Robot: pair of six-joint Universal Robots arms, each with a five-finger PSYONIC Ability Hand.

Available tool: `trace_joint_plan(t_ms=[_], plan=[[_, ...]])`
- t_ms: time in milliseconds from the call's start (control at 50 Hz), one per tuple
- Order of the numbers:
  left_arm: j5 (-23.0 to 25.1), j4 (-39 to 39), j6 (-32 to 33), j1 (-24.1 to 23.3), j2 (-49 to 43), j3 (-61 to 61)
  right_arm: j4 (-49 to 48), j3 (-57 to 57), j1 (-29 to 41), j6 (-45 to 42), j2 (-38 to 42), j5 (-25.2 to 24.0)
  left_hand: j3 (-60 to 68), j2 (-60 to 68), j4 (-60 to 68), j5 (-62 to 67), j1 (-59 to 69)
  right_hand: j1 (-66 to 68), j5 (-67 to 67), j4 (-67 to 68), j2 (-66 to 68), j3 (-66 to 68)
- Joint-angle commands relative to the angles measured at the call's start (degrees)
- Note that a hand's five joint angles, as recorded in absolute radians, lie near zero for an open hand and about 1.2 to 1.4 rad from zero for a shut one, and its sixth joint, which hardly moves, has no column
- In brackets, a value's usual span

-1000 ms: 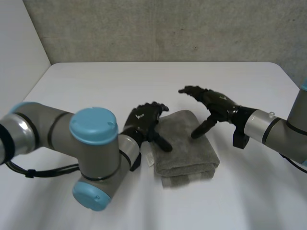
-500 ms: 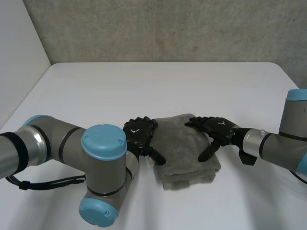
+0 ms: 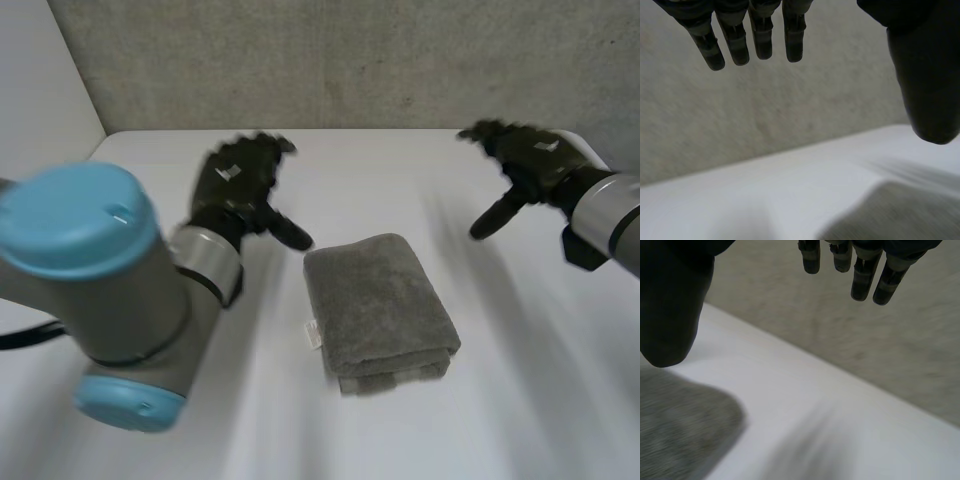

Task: Fold the towel.

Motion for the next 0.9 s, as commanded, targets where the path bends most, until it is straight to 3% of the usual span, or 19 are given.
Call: trace_joint_plan(t_ms=[20, 120, 220, 380, 900], plan=[[0.04, -2.70, 2.64, 5.48, 6.54, 0.21, -0.71, 0.20, 0.56, -0.35, -5.80, 9.66, -2.20, -3.25, -2.69, -2.78, -5.72, -5.31, -3.48, 1.63, -4.98, 0.53], [0.04, -6.39, 5.10, 7.59, 8.74, 1.44, -0.80, -0.59, 2.66, -0.44, -7.64, 11.43, -2.20, -0.89, -2.69, -0.43, -3.37, -5.31, -3.48, 1.63, -4.98, 0.53], [-0.49, -15.33, 10.11, 10.04, 9.88, 6.17, -0.80, -1.56, 3.37, -0.08, -9.14, 12.13, -2.20, -0.89, -2.69, -0.43, -3.36, -5.31, -3.48, 1.63, -4.98, 0.53], [-0.41, -22.55, 10.12, 12.77, 9.88, 9.87, -0.18, -2.79, 3.63, -0.17, -9.49, 13.72, -2.20, -1.90, -2.69, -1.43, -4.37, -5.31, -3.48, 1.63, -4.98, 0.53], [0.04, -22.56, 10.11, 11.64, 9.44, 8.55, 1.49, -3.40, 3.72, 0.27, -9.67, 13.63, -2.20, -2.41, -2.69, -1.94, -4.88, -5.31, -3.48, 1.63, -4.98, 0.53]])
